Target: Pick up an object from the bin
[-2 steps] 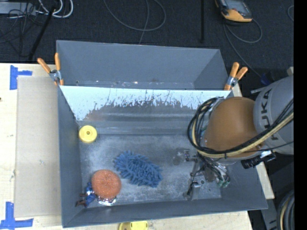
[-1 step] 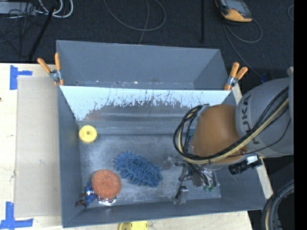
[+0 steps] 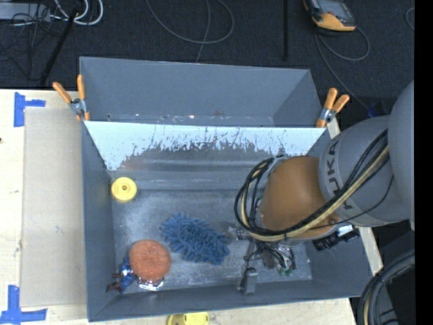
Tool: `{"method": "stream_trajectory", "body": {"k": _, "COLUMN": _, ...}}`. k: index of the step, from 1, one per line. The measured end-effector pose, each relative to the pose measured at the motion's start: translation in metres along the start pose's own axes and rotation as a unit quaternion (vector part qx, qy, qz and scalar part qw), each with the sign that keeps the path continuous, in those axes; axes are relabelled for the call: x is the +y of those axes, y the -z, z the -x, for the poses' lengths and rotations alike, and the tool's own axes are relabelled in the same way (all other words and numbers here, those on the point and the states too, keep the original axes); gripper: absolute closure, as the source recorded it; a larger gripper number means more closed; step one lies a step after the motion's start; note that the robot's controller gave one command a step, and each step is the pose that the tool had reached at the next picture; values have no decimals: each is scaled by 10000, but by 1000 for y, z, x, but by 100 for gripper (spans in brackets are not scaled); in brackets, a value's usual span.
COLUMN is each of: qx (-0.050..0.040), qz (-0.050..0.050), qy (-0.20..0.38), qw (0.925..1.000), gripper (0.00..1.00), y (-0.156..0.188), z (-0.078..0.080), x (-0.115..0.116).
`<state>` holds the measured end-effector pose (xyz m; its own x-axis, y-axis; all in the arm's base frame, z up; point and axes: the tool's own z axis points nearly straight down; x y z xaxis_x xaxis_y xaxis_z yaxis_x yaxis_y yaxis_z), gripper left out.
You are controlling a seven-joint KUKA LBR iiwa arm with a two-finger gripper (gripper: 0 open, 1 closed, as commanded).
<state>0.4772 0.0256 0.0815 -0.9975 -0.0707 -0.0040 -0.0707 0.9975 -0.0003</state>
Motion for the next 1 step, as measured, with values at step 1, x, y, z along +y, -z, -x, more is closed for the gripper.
{"method": "stream_trajectory", "body": {"k": 1, "qx": -10, "qz": -2, "qy": 553, "qw": 9985, "gripper": 0, "y": -3, "z": 10, "x": 42}}
